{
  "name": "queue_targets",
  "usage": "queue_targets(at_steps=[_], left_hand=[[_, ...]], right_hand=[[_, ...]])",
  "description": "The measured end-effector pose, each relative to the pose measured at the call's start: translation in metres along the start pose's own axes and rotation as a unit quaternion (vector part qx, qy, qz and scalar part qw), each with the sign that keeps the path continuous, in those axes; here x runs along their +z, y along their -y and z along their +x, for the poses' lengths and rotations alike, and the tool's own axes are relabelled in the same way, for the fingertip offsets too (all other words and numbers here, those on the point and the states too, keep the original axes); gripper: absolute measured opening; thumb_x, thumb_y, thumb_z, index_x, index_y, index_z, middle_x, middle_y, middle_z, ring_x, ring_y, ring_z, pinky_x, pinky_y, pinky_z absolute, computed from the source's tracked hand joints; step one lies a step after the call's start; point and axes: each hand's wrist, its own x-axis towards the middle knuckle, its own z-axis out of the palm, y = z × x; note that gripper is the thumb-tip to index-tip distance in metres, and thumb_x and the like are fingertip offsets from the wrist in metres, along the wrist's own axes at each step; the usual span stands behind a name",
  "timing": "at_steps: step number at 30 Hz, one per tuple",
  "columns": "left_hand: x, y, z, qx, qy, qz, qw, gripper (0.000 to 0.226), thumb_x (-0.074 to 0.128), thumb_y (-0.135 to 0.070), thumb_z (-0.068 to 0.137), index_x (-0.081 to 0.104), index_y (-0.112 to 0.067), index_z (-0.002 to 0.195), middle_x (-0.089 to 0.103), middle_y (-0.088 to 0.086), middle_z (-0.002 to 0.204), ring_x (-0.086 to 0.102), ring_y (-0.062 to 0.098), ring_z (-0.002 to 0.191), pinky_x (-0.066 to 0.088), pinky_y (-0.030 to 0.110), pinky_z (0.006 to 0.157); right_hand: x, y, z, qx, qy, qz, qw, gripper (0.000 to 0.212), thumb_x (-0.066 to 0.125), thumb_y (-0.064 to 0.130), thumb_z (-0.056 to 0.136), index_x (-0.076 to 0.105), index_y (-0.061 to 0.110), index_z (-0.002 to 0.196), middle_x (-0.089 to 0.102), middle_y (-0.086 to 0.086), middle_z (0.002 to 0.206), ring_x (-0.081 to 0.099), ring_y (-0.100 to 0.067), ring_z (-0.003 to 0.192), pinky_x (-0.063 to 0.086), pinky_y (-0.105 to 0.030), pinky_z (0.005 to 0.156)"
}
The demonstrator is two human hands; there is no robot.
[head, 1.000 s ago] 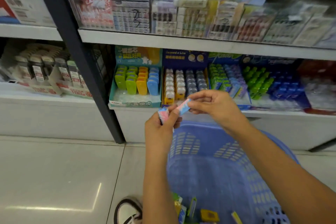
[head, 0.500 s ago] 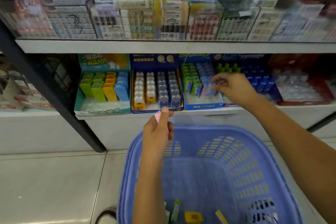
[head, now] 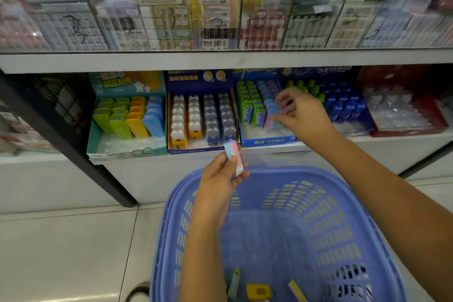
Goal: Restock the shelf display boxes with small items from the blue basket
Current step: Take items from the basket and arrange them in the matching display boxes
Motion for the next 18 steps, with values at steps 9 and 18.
queue_targets(at_steps=[9, 18], left_hand=[[0.025, -0.001, -0.010, 0.215, 0.001, 0.188, 0.958, 0.033, 0.068, -0.008, 0.085, 0.064, -0.039, 0.096, 0.069, -0.014, 0.098, 0.064, -0.003, 0.090, 0.051, 0.013, 0.077], [0.059, 0.016, 0.022, 0.266, 0.088, 0.475, 0.834, 0.054, 0.058, -0.034, 0.093, 0.041, -0.021, 0.143, 0.038, -0.004, 0.150, 0.029, 0.009, 0.140, 0.027, 0.021, 0.110]], right_hand=[[0.004, 0.046, -0.063, 0.166, 0.081, 0.339, 0.923, 0.024, 0.078, 0.033, 0.071, 0.068, 0.013, 0.080, 0.069, -0.005, 0.064, 0.066, -0.016, 0.054, 0.053, -0.022, 0.052], [-0.042, -0.001, -0.037, 0.084, -0.074, 0.191, 0.975, 0.018, 0.076, 0.017, 0.077, 0.065, 0.028, 0.086, 0.067, 0.012, 0.083, 0.065, 0.001, 0.073, 0.051, -0.008, 0.067]])
